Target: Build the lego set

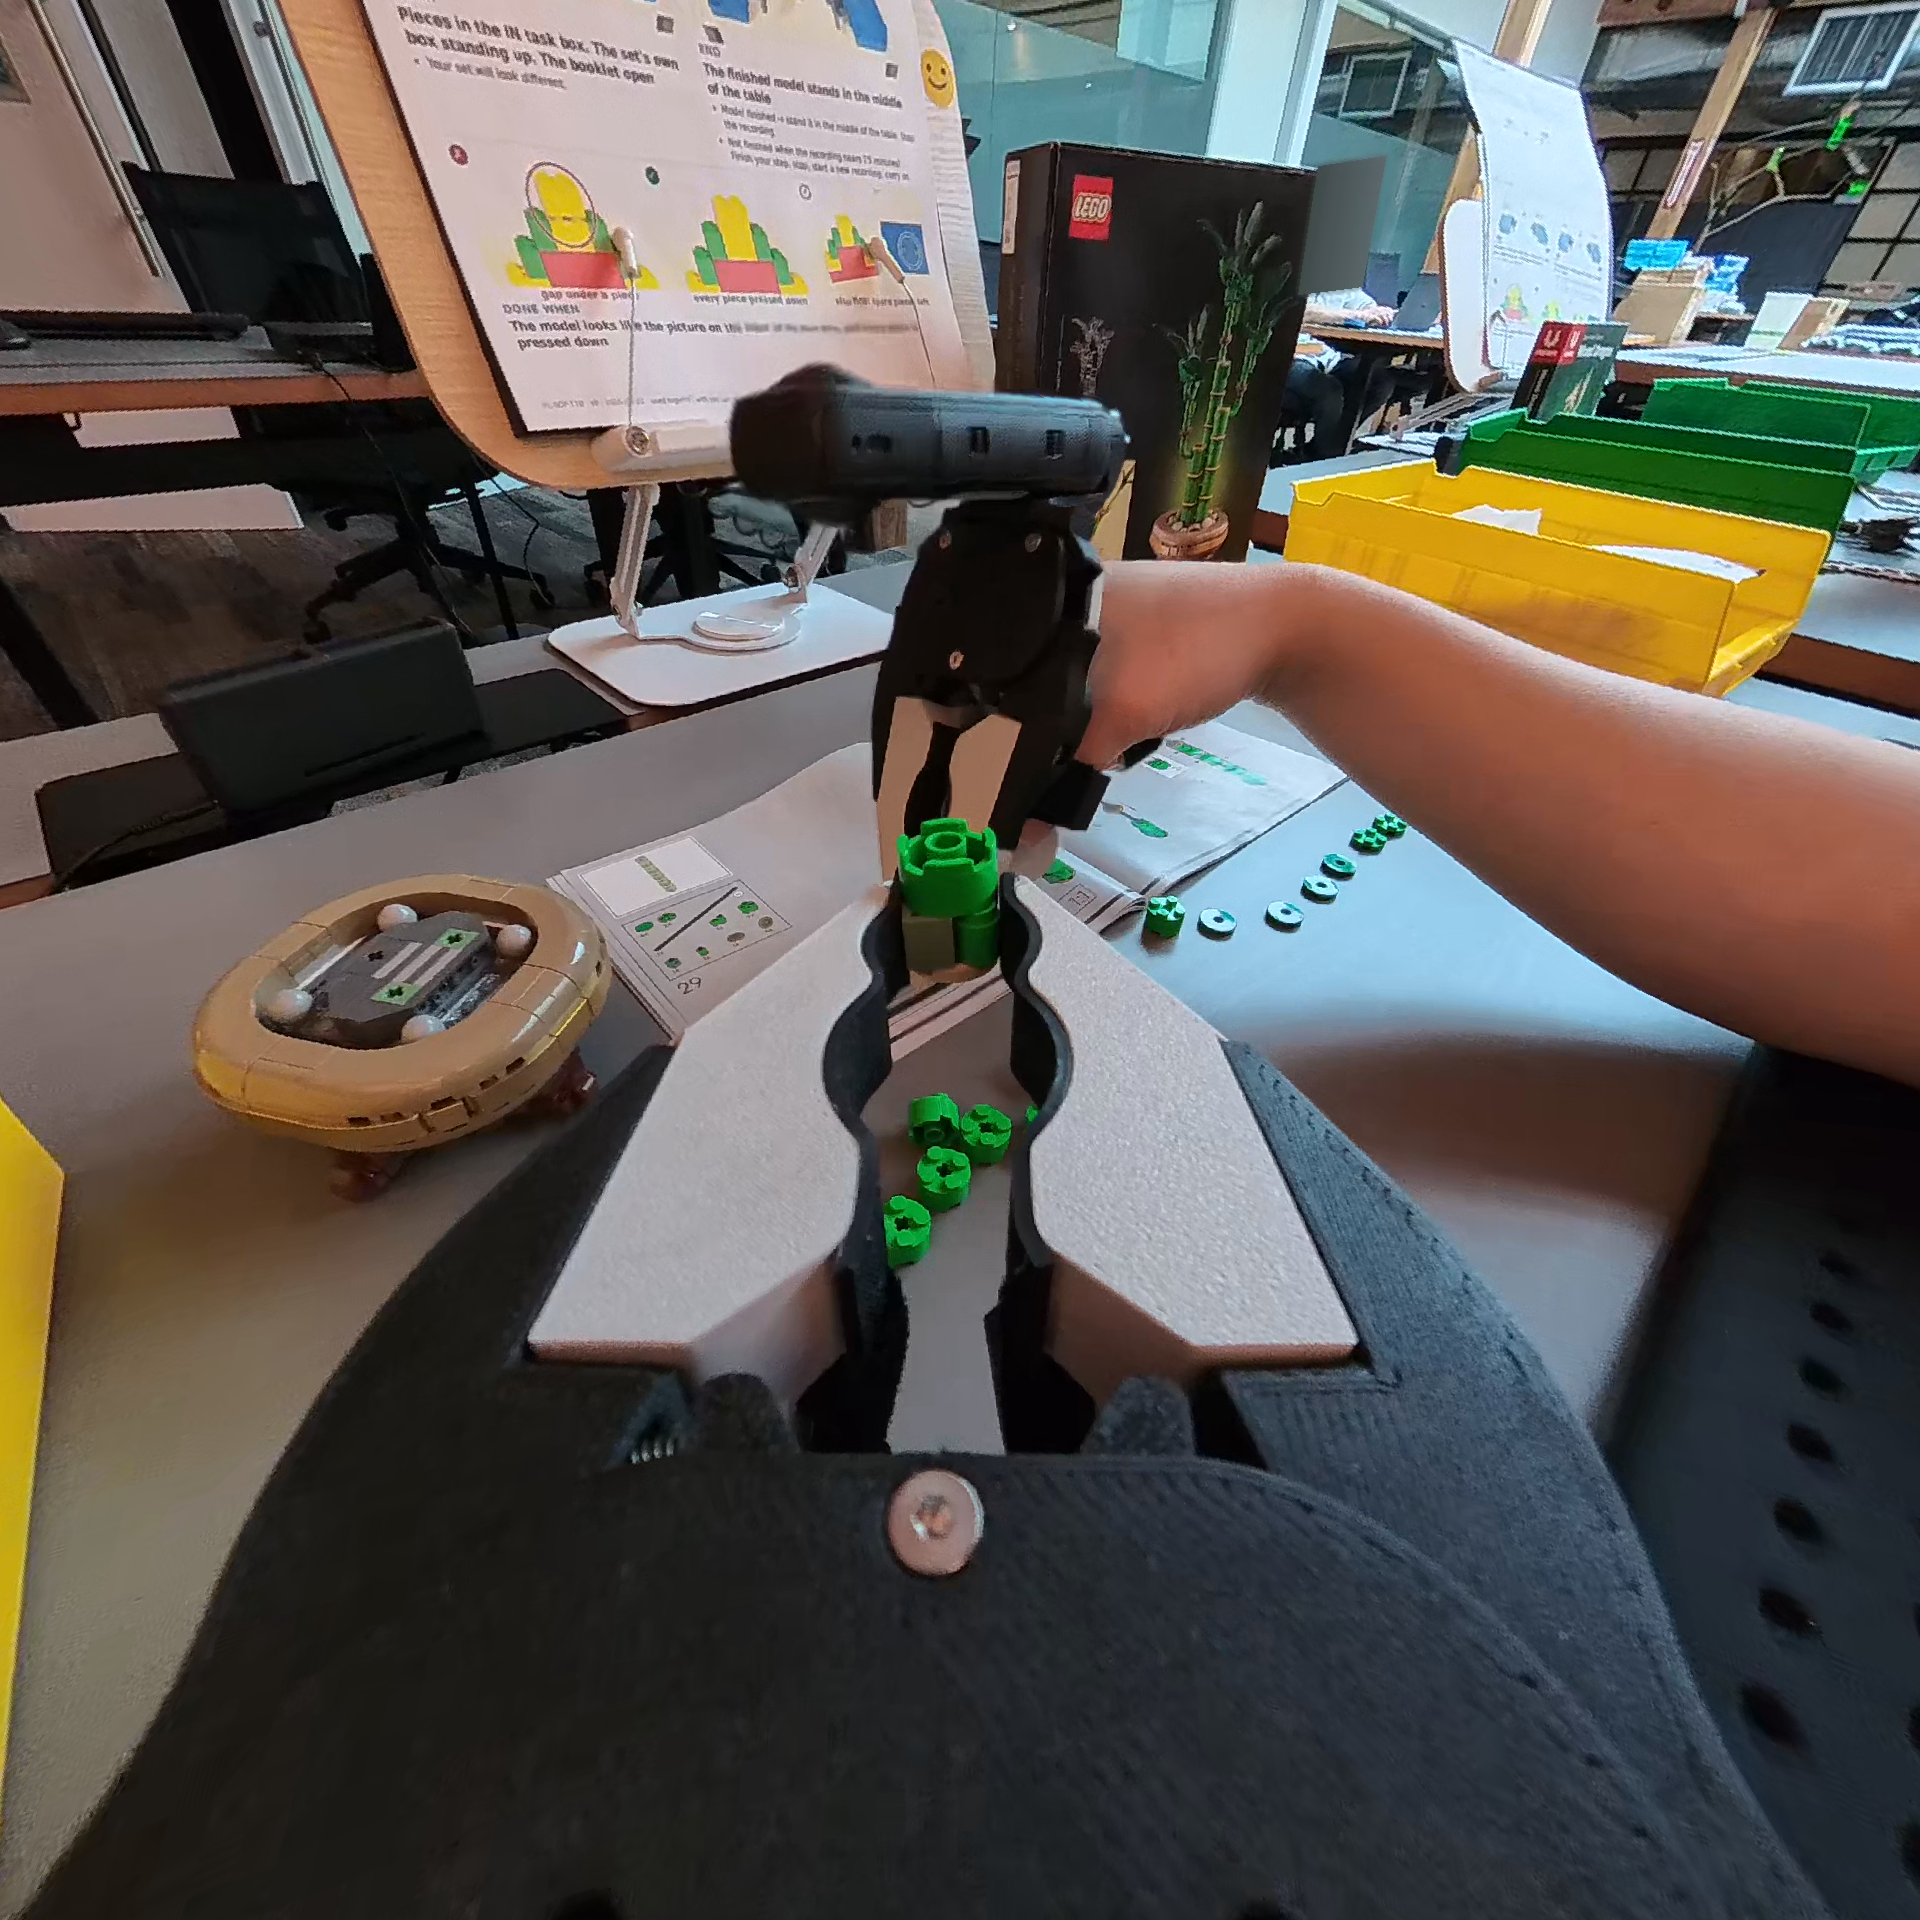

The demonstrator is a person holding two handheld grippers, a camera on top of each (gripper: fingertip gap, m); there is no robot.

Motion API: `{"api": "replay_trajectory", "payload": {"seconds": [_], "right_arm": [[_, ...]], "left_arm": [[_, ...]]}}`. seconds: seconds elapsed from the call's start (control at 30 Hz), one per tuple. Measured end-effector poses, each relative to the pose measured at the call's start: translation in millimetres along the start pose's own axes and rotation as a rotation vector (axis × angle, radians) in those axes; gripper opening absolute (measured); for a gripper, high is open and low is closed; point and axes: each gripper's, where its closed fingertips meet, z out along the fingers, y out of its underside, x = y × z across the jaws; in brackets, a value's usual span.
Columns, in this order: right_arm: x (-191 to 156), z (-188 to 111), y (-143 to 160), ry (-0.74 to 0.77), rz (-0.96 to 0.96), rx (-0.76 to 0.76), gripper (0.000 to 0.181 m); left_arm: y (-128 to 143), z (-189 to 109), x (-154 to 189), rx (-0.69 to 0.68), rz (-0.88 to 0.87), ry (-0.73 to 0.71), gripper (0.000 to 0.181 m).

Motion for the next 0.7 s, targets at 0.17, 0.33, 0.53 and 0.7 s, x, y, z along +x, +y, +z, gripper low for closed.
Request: {"api": "replay_trajectory", "payload": {"seconds": [0.17, 0.33, 0.53, 0.7], "right_arm": [[-18, -89, -62, 0.012, 0.002, 0.461, 0.002], [-81, -248, -119, 0.096, -0.120, 1.152, 0.001], [-139, -340, -93, -0.132, -0.045, 1.620, 0.002], [-132, -345, -79, -0.185, -0.006, 1.677, 0.002]], "left_arm": [[-4, -2, 1, 0.023, -0.021, 0.011, 0.015], [-6, 4, 12, 0.022, -0.045, 0.076, 0.014], [-36, 16, 33, 0.055, -0.092, 0.205, 0.014], [-82, 44, 48, 0.044, 0.023, 0.266, 0.014]]}}
